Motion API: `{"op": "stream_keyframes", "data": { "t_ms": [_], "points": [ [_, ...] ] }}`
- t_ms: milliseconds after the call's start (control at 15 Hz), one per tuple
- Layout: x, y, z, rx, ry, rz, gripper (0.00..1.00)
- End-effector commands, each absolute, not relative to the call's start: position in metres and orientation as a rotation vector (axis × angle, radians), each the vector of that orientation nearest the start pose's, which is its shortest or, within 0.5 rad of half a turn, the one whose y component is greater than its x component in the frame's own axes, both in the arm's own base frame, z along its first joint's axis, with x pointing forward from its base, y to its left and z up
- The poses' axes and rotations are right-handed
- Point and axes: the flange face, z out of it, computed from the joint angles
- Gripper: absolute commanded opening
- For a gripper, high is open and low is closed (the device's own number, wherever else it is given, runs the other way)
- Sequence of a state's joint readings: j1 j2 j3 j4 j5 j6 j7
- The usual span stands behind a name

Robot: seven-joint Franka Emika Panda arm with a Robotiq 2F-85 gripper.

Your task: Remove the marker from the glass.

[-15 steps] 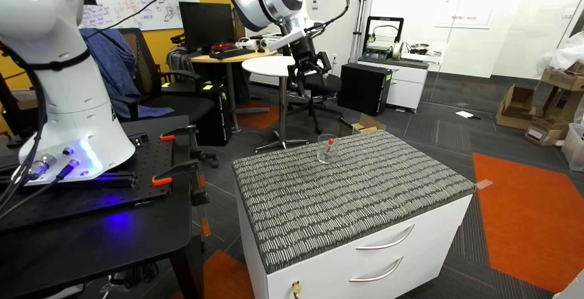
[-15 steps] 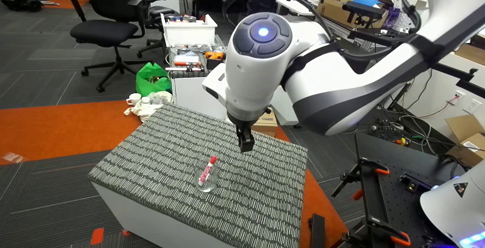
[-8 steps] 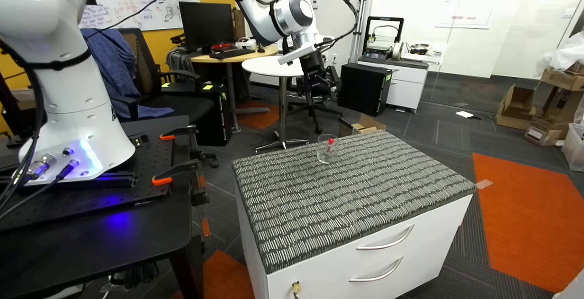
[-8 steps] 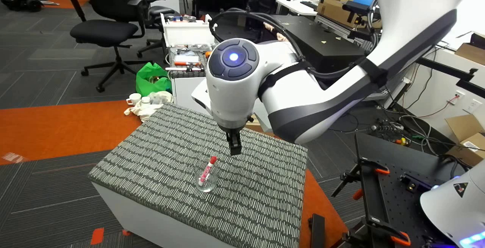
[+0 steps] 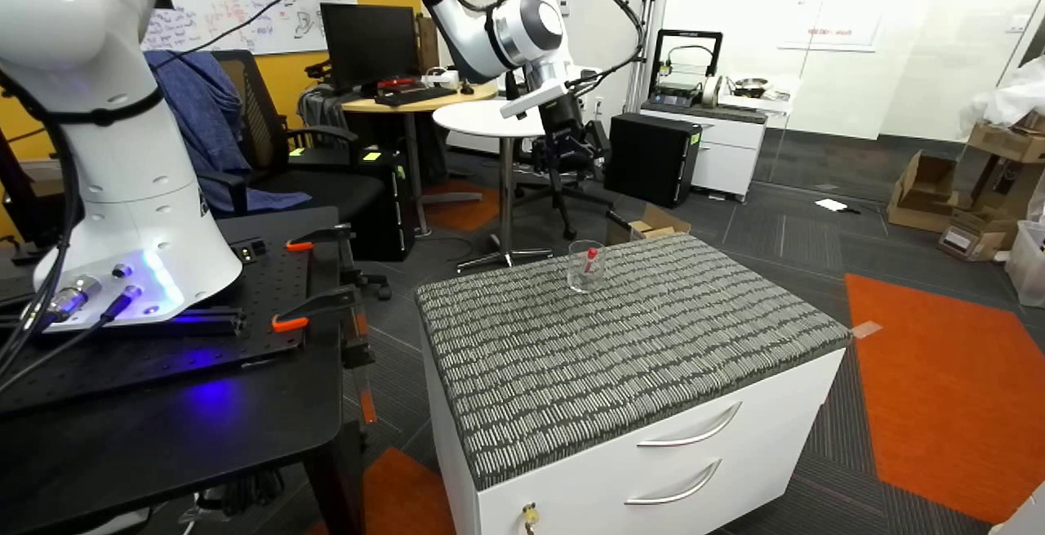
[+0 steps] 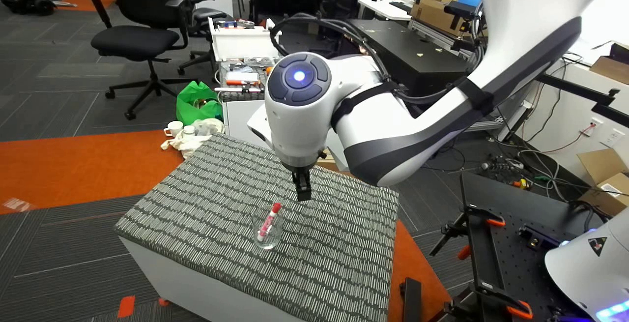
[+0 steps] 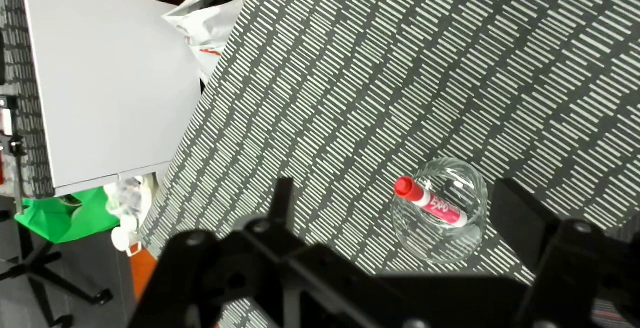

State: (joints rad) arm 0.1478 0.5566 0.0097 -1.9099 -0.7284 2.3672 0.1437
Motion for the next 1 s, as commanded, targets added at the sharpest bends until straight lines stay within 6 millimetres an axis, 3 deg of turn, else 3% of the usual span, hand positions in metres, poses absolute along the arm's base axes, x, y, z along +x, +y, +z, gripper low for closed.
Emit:
{"op": "stream_keyframes", "data": {
  "t_ms": [0, 200, 933],
  "points": [
    [0.621, 0.08, 0.184, -3.47, -1.039, 0.074, 1.0],
    [0.625, 0.077, 0.173, -3.461, -1.081, 0.105, 1.0],
    [0.655, 0.099, 0.138, -3.256, -1.55, 0.203, 1.0]
  ]
}}
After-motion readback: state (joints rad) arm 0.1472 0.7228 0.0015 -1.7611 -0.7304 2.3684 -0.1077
